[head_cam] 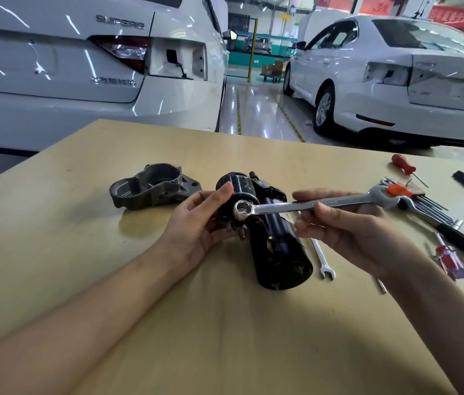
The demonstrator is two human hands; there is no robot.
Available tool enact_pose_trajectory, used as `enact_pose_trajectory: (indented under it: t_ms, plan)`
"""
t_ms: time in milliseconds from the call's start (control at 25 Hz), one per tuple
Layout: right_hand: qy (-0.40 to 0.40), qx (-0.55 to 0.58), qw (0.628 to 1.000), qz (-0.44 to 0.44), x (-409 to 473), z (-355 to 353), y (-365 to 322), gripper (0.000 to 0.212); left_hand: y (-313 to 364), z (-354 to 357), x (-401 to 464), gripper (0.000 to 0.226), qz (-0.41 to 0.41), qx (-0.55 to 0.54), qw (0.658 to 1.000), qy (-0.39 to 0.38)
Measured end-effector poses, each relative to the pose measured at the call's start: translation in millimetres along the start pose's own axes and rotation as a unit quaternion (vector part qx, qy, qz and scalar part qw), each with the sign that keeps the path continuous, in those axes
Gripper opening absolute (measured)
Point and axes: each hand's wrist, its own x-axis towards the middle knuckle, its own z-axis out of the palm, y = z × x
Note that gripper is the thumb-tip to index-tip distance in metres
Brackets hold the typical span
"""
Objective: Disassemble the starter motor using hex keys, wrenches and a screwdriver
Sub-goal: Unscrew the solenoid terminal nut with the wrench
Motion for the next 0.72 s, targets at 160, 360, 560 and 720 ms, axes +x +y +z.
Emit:
enact_pose_trajectory:
  t_ms: [160,360,560,720]
  plan:
    - [-0.001,0.005,1.0,-0.006,1.6,-2.2,-1.1,0.037,-0.9,-0.6,-0.4,0.047,0.008,-0.007,1.0,-0.007]
    - [0.011,0.009,1.0,-0.014,1.7,-2.0,-0.6,0.035,-2.6,-0.4,0.4,0.054,0.02,-0.003,1.0,-0.004]
    - [0.016,-0.021,0.999,-0.025,0.7,3.3,1.4,0.035,-2.7,-1.2,0.9,0.063,0.023,0.0,1.0,-0.011]
    - [0.023,-0.069,0.997,-0.038,-1.4,3.1,-1.0,0.038,-3.5,-3.2,2.5,0.059,0.026,0.0,0.999,-0.019]
